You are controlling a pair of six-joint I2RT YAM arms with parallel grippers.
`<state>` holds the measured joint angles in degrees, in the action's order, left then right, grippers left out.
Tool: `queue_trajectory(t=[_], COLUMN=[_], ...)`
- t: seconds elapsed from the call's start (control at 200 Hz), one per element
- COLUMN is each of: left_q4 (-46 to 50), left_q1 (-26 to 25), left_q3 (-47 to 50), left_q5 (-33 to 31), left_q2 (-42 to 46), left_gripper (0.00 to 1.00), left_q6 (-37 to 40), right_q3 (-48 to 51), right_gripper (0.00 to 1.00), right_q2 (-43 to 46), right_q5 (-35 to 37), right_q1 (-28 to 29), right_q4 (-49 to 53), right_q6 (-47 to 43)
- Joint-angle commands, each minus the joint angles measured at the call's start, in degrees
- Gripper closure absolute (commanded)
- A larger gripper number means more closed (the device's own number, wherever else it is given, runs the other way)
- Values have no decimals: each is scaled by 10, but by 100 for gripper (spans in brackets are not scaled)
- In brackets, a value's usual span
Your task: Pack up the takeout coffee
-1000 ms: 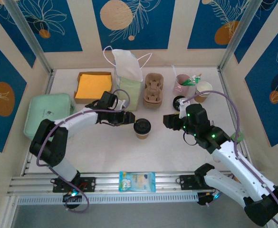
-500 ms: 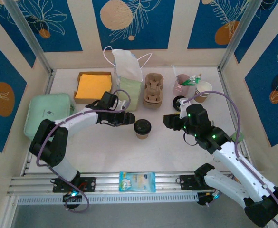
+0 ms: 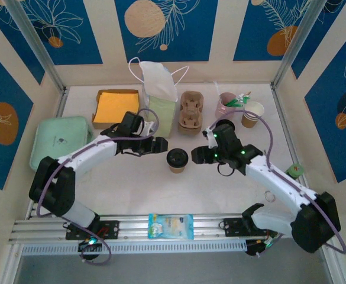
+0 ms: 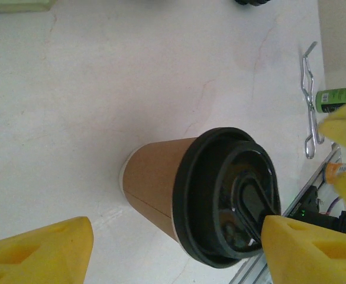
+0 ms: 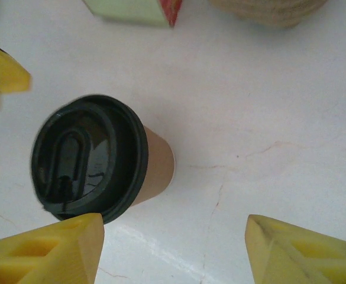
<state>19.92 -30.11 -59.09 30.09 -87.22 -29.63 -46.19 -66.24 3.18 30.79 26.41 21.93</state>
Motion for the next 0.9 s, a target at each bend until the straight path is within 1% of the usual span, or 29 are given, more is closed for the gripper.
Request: queue_trajectory(t=[0.0, 0.165, 0.635, 0.755, 0.896], left_q4=[26, 23, 21, 16, 2], left_q1=[-17, -30, -61, -61, -61], left_q3=[-13, -4, -6, 5, 25], left_q5=[-15, -23, -33, -36, -40], left_q2=[7, 0, -22, -27, -39], left_gripper=[25, 25, 27, 30, 37], left_q6=[3, 3, 4, 3, -1], right_q3=[-28, -49, -86, -85, -72], right_gripper=[31, 27, 27, 27, 29], right_q2=[-36, -79, -130, -141, -144], right_q5=[-38, -40, -45, -41, -23], right_q1=[11, 22, 24, 26, 26], right_q4=[-4, -12, -14, -12, -14], right_q6=[10, 10, 11, 12, 25])
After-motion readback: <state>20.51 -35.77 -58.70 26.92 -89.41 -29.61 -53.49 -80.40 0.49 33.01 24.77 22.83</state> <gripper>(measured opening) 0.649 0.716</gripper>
